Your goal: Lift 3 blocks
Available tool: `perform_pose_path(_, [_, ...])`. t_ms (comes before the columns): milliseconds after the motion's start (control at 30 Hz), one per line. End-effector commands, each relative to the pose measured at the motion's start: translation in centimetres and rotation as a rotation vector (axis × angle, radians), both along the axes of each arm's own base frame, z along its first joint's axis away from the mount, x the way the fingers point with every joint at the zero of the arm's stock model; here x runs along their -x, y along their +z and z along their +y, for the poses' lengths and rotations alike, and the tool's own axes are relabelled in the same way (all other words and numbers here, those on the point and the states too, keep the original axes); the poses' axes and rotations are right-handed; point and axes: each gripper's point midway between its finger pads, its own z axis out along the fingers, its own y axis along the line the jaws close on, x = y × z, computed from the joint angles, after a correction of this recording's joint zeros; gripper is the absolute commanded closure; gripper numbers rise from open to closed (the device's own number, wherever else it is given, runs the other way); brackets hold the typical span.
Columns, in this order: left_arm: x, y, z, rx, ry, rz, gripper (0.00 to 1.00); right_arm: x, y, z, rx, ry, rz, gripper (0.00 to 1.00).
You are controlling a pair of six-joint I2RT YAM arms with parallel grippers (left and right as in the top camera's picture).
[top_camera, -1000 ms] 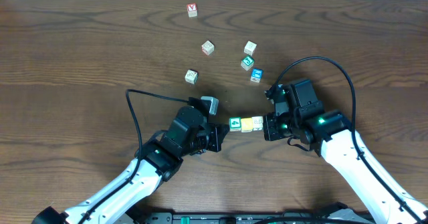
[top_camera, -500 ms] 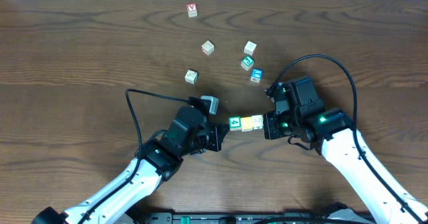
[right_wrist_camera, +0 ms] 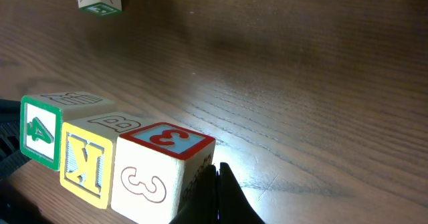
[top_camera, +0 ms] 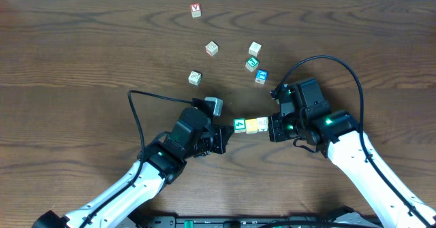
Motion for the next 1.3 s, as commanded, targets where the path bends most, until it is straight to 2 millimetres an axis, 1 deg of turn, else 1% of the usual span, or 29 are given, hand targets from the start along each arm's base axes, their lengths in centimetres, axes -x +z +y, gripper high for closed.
perform_pose_path(0, [0.2, 3.9, -2.4, 0.098, -0.095, -0.054, 0.93, 1.5, 2.8, 4.1, -0.176, 0.137, 0.008, 0.99])
perform_pose_path(467, [0.2, 3.9, -2.4, 0.098, -0.094, -0.054, 0.93, 1.5, 2.8, 4.1, -0.175, 0.137, 0.008, 0.99])
perform_pose_path(667, [0.3, 3.1, -1.9, 0.063, -0.077, -0.034, 0.93, 1.5, 2.7, 4.1, -0.174, 0.137, 0.011, 0.99])
perform_pose_path(1267, [0.3, 2.9, -1.9, 0.058, -0.079, -0.030, 0.93, 1.6, 2.5, 3.8, -0.160, 0.130, 0.018, 0.99])
